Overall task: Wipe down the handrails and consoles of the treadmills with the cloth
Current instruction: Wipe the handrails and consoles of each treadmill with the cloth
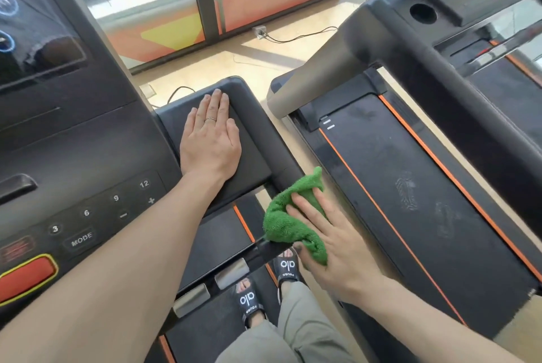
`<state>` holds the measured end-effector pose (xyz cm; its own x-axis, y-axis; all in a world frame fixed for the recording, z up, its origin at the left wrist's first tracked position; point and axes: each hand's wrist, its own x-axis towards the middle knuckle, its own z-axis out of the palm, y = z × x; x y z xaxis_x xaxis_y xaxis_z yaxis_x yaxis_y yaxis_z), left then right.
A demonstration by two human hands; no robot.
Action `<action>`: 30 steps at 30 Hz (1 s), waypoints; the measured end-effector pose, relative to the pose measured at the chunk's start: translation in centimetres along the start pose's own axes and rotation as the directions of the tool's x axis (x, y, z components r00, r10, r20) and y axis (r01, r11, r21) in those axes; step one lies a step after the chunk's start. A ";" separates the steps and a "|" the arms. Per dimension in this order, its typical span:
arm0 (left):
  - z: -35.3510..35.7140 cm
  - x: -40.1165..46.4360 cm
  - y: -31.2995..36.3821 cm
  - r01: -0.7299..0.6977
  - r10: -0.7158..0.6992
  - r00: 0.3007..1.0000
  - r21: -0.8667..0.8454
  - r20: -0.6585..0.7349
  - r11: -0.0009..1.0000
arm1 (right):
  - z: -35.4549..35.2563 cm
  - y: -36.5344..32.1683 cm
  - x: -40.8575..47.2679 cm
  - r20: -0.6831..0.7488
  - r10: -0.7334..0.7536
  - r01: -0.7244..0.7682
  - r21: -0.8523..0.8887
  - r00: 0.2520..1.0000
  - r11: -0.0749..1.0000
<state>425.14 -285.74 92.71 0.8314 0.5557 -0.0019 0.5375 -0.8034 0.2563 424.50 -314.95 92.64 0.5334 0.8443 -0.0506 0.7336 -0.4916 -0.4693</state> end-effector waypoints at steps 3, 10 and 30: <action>0.2 0.1 -0.1 0.010 -0.010 1.000 0.014 -0.002 1.000 | -0.5 -1.2 1.2 -0.065 0.176 -0.164 0.153 0.982 0.974; 0.7 0.4 -0.4 -0.009 0.009 1.000 0.039 -0.012 0.999 | -1.2 1.5 12.5 0.421 0.511 -0.633 0.681 0.749 0.367; 6.1 -19.1 9.0 -0.114 0.122 0.983 0.068 -0.135 0.991 | -0.5 3.6 -23.9 0.303 0.514 -0.589 0.546 0.802 0.596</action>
<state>414.95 -304.86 89.19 0.8643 0.4770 0.1598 0.4476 -0.8741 0.1884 414.61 -337.03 92.55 0.6775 0.4890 -0.5494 -0.1069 -0.6736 -0.7314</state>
